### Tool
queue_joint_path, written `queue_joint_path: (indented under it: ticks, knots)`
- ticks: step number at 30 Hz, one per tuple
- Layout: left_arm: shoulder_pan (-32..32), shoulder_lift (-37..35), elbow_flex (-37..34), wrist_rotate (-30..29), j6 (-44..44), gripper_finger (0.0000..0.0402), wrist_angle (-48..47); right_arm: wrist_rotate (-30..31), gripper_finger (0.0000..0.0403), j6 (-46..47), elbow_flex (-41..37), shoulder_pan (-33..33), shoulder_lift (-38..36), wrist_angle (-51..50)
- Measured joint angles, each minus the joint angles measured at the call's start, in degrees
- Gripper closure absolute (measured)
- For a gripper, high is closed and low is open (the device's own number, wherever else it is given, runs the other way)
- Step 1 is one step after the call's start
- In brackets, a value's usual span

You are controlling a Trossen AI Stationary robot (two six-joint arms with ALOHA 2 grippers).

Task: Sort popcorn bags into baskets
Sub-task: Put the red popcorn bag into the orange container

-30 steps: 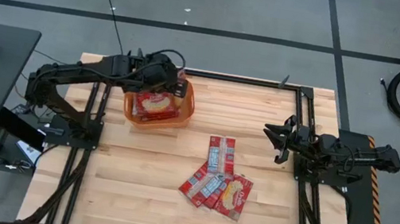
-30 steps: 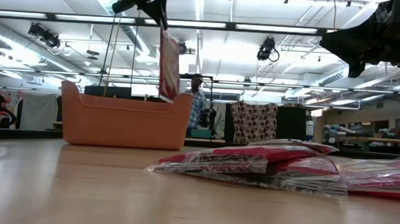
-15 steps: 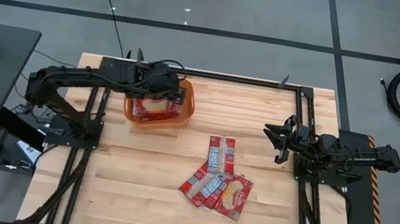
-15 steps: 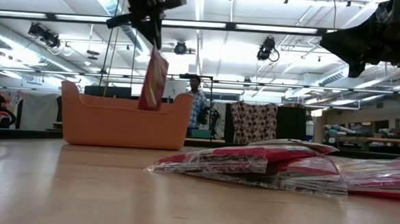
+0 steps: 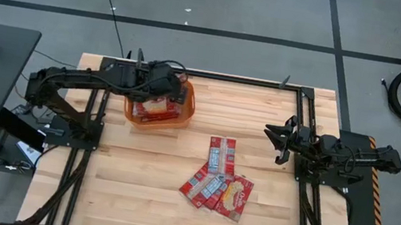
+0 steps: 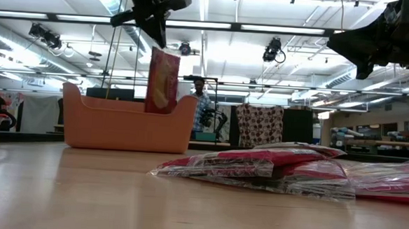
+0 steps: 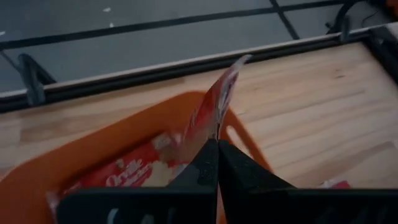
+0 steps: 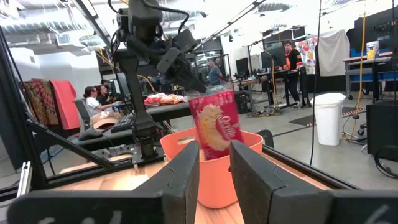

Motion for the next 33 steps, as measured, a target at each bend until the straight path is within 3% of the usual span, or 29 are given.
queue_joint_path:
  ticks: [9, 17, 23, 30, 33]
  knots:
    - [-0.64, 0.39, -0.03, 0.55, -3.09, 0.0395, -3.34, 0.00, 0.0307, 0.00, 0.02, 0.02, 0.00, 0.00]
    - [0.95, 0.39, -0.04, 0.20, -0.36, 0.0395, 2.31, 0.00, 0.0307, -0.02, 0.00, 0.01, 0.00, 0.00]
    - [1.32, 5.07, -0.04, 0.79, -0.46, 0.0398, 3.31, -0.02, 0.0307, 0.00, 0.00, 0.01, 0.00, -0.02]
    - [2.11, 6.16, -0.04, 0.59, -5.61, 0.0399, -9.47, -0.30, 0.0307, -0.02, 0.01, 0.00, -0.02, -0.03]
    - [2.05, 5.97, -0.04, 4.16, -7.67, 0.0399, -15.05, -0.37, 0.0307, 0.00, 0.01, 0.01, -0.02, -0.02]
